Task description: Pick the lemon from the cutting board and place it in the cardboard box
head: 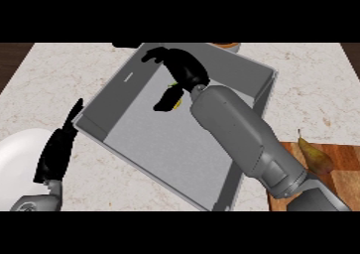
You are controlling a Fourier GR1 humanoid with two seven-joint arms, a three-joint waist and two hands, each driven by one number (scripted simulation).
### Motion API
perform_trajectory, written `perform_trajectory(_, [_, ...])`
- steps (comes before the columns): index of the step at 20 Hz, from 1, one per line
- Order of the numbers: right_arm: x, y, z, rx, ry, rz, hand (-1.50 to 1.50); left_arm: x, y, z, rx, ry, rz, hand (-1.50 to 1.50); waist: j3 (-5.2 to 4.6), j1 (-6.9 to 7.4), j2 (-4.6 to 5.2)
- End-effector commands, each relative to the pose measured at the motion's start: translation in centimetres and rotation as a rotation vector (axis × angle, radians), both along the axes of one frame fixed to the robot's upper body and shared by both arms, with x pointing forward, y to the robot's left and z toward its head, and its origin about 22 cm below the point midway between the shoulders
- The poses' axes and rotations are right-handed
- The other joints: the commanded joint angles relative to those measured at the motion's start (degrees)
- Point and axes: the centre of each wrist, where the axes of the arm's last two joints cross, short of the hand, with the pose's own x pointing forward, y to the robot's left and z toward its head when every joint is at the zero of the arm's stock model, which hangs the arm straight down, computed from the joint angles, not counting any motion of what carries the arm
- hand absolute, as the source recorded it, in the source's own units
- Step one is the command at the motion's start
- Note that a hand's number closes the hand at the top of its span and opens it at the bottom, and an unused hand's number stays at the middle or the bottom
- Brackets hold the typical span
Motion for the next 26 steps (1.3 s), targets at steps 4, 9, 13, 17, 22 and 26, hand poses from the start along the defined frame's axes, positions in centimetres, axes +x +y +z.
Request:
perform_trajectory(4, [0.7,-1.3,0.8,0.366,0.002,-0.165,-1.50,0.2,0.5,-0.4,0.000,0.012,0.006,0.00,0.03,-0.39,-0.13])
perform_trajectory(9, [2.4,-3.5,1.4,0.607,0.026,-0.195,-1.50,-0.4,0.3,0.2,-0.002,0.007,0.007,0.00,0.09,-0.72,0.06])
perform_trajectory(13, [4.1,-7.3,3.8,0.698,0.019,-0.260,-1.50,0.2,1.7,0.4,-0.001,0.009,0.025,0.00,0.03,-2.01,-0.30])
perform_trajectory(17, [5.2,-15.1,2.2,0.721,-0.029,-0.397,-1.50,-0.6,1.9,-0.9,0.002,0.017,0.031,0.00,0.03,-1.95,-0.03])
perform_trajectory(22, [4.9,-24.9,2.1,0.778,-0.043,-0.414,-1.50,-1.6,1.1,0.4,-0.011,0.007,0.017,0.00,0.11,-1.01,0.15])
perform_trajectory(26, [4.3,-29.8,3.3,0.748,-0.029,-0.383,-1.50,-1.1,0.1,-0.1,-0.020,-0.002,0.014,0.00,0.11,-0.86,0.32])
